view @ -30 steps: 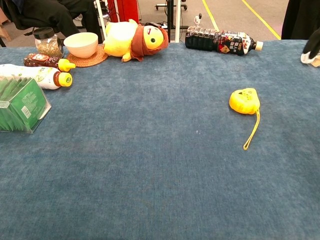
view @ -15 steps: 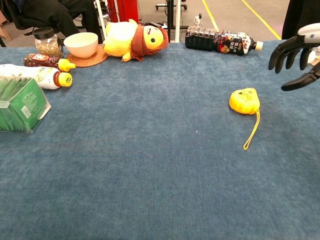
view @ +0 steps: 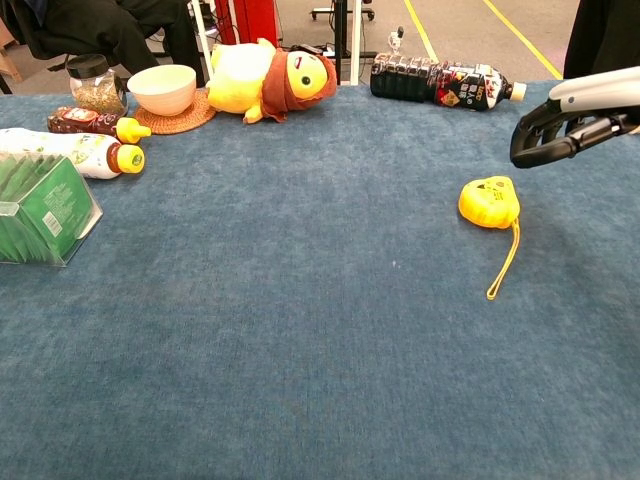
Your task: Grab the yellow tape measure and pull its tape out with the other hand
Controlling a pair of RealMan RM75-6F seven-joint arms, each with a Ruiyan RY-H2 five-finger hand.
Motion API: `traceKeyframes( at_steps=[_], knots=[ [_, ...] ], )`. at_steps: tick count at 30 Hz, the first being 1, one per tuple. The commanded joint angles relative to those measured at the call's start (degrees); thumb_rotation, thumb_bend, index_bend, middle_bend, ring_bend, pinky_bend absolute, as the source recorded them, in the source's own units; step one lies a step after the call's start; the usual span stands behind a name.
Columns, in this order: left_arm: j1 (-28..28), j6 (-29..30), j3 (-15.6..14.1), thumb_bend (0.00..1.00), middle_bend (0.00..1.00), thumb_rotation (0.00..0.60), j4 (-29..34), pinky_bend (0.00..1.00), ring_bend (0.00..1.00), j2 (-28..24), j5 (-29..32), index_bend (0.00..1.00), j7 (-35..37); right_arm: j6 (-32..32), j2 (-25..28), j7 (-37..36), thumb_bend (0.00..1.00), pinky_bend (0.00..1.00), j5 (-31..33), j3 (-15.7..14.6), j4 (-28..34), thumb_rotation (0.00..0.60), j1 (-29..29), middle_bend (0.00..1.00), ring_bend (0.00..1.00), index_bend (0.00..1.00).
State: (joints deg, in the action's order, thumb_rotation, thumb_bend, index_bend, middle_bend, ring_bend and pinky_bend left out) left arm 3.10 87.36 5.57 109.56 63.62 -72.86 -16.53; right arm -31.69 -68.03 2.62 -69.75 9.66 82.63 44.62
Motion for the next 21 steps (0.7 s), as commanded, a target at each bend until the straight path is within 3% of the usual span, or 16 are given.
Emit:
traceKeyframes(
  at_steps=[1, 13, 21],
  knots=[
    [-0.2, 0.2, 0.0, 0.20, 0.46, 0.600, -0.2, 0.34, 0.33, -0.1, 0.1, 0.50, 0.3, 1.5, -1.4, 1.0, 0.19, 0.32, 1.8, -0.6, -2.4, 0.090, 1.4, 0.31, 0.29, 0.28],
    [-0.2, 0.0, -0.1, 0.20, 0.46, 0.600, -0.7, 0.34, 0.33, 0.1, 0.5, 0.50, 0.3, 2.5, -4.3, 3.0, 0.19, 0.31, 5.2, -2.5, -7.4, 0.087, 3.1, 0.31, 0.29, 0.28],
    [-0.4, -0.2, -0.3, 0.20, 0.46, 0.600, -1.0, 0.34, 0.33, 0.2, 0.7, 0.50, 0.7, 2.9, -5.7, 4.6, 0.19, 0.31, 7.4, -3.9, -10.8, 0.054, 3.9, 0.31, 0.29, 0.28]
  ],
)
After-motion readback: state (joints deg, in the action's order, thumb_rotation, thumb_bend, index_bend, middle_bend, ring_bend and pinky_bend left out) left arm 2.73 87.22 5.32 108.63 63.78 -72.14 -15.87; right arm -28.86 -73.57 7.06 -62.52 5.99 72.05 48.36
